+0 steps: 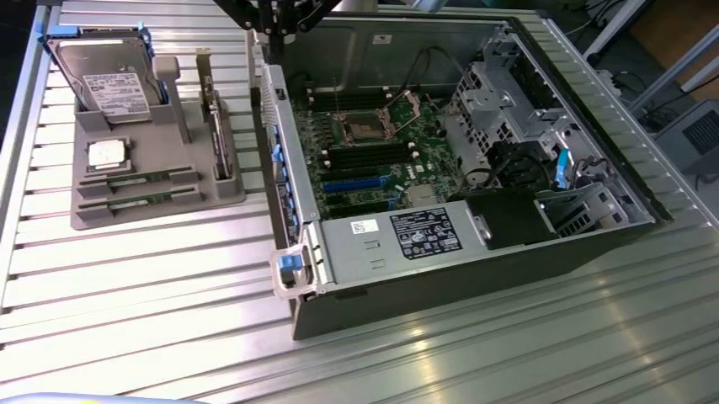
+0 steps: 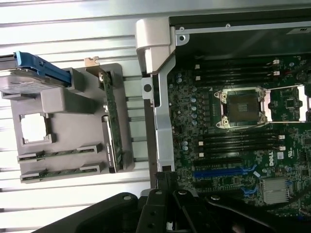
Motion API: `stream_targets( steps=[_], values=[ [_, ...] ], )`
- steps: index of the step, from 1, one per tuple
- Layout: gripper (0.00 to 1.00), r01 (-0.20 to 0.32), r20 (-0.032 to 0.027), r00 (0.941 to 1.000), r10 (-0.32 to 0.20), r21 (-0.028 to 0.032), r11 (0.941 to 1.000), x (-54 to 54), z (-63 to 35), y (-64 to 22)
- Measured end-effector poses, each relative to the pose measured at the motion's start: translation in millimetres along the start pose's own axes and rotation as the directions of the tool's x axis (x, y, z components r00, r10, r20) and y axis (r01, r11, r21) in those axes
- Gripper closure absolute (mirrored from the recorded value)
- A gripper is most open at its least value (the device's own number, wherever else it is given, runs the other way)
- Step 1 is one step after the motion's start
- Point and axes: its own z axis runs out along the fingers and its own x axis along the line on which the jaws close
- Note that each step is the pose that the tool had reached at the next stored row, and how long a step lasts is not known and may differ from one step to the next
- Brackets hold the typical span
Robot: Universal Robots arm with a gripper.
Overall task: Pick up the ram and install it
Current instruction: 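Reach for the ram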
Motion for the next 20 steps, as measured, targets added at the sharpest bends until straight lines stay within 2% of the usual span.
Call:
stream_targets(
  steps=[20],
  values=[
    [0.90,0.000,0.0000,1.0000,0.000,0.0000,1.0000,20.9,-0.6,-1.6]
  ],
)
